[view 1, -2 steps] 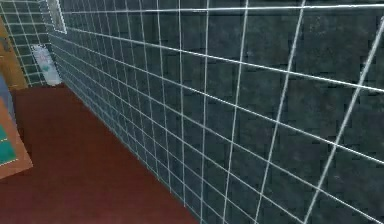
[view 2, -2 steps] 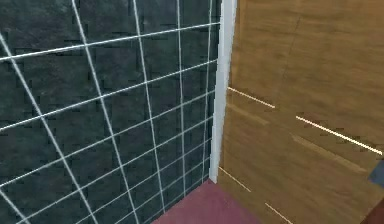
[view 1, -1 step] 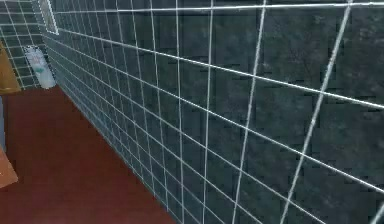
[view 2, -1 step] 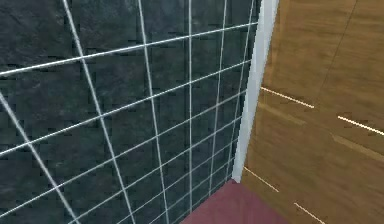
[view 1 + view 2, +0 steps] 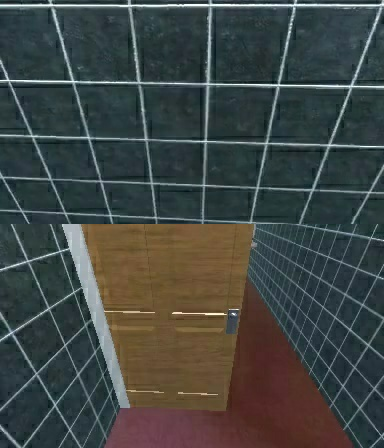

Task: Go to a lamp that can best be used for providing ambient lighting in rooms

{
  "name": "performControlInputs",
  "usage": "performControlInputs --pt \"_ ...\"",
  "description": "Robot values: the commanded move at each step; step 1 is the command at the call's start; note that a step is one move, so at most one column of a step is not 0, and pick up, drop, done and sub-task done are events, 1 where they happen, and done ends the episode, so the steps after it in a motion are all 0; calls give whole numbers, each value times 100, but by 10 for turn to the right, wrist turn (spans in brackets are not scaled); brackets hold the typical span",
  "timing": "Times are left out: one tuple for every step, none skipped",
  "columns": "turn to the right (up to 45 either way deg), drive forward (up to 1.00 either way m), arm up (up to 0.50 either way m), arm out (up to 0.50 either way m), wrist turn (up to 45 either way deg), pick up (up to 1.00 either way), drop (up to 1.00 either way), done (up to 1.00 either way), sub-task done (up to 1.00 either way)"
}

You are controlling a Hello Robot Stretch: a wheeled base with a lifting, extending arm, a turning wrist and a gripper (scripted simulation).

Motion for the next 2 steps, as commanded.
performControlInputs --pt "30 0 0 0 0 0 0 0 0" --pt "0 15 0 0 0 0 0 0 0"
